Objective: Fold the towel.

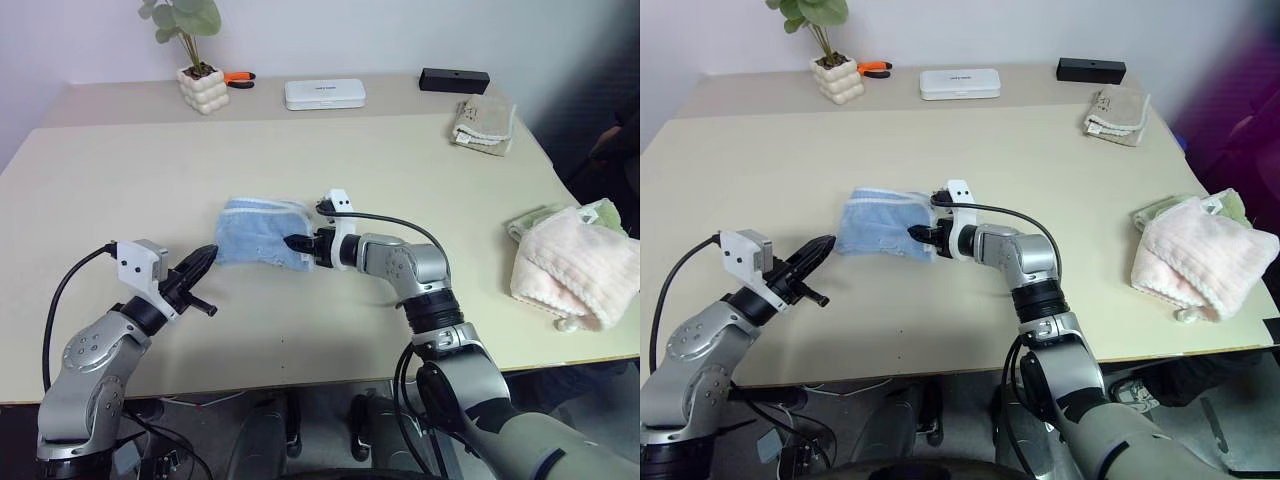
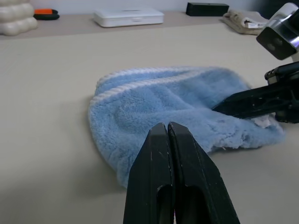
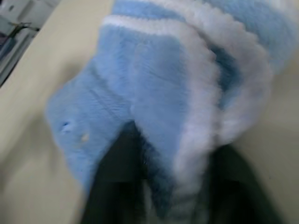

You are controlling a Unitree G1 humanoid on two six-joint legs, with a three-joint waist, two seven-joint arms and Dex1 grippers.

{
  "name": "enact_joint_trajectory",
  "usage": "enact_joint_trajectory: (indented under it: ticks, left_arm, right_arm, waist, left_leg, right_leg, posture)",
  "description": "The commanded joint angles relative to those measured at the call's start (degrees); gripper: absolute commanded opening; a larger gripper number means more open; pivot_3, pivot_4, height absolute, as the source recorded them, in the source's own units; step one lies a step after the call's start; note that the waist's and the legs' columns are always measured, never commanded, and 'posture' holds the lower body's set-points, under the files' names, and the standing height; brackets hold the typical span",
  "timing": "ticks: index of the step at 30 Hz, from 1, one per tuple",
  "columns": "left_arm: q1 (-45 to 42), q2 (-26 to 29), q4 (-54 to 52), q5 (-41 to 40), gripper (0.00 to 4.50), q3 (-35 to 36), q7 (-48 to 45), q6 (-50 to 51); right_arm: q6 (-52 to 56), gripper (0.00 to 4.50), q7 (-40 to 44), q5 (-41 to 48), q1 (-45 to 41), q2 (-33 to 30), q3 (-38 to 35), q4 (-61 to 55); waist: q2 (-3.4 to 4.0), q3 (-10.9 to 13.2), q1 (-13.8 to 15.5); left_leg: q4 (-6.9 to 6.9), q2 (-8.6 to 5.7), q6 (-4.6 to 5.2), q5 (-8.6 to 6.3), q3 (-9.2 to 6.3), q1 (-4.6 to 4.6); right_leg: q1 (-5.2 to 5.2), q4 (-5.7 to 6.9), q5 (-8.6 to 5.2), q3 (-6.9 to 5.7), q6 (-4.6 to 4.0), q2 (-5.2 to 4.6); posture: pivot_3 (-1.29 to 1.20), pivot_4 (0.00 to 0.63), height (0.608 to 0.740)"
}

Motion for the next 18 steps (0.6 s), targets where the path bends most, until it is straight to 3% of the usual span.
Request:
enact_joint_trajectory:
  ticks: [1, 6, 13, 18]
  left_arm:
    - [0.28, -0.16, -2.18, 0.36, 0.0, 0.14, 0.32, -1.51]
    - [0.03, -0.47, -2.15, 0.79, 0.0, -0.39, 0.86, -1.66]
    - [-1.53, -1.64, -1.31, 1.59, 0.0, -3.42, 1.02, -1.84]
    - [-3.21, -3.22, 2.57, 3.07, 0.0, -6.48, -0.72, -4.4]
  right_arm:
    - [-0.49, 0.06, -1.1, 2.64, -1.67, 0.23, -3.12, -2.64]
    - [-4.47, 0.06, -5.43, 5.38, -3.17, -2.46, -11.14, -6.05]
    - [-13.58, 0.06, -22.56, 7.15, -5.27, -10.38, -28.56, -4.57]
    - [-17.2, 0.06, -33.32, 7.67, -3.34, -11.09, -35.25, -4.44]
  waist:
    - [0.0, 0.0, -0.01]
    - [0.01, 0.01, 0.1]
    - [0.01, 0.01, 0.33]
    - [0.04, 0.0, -0.34]
  left_leg:
    - [0.0, 0.0, 0.02, -0.01, 0.0, 0.0]
    - [0.0, 0.0, 0.02, -0.01, -0.01, -0.02]
    - [-0.01, -0.02, -0.06, 0.03, 0.0, -0.03]
    - [-0.08, 0.02, -0.12, 0.07, 0.07, 0.03]
  right_leg:
    - [0.0, 0.0, 0.0, 0.0, 0.0, 0.0]
    - [0.0, 0.0, 0.0, 0.0, 0.0, 0.0]
    - [0.0, -0.04, 0.0, -0.01, 0.0, -0.02]
    - [-0.01, -0.02, 0.0, 0.02, 0.0, 0.0]
  posture:
    - [0.0, 0.15, 0.733]
    - [0.0, 0.15, 0.733]
    - [0.0, 0.15, 0.733]
    - [0.0, 0.15, 0.733]
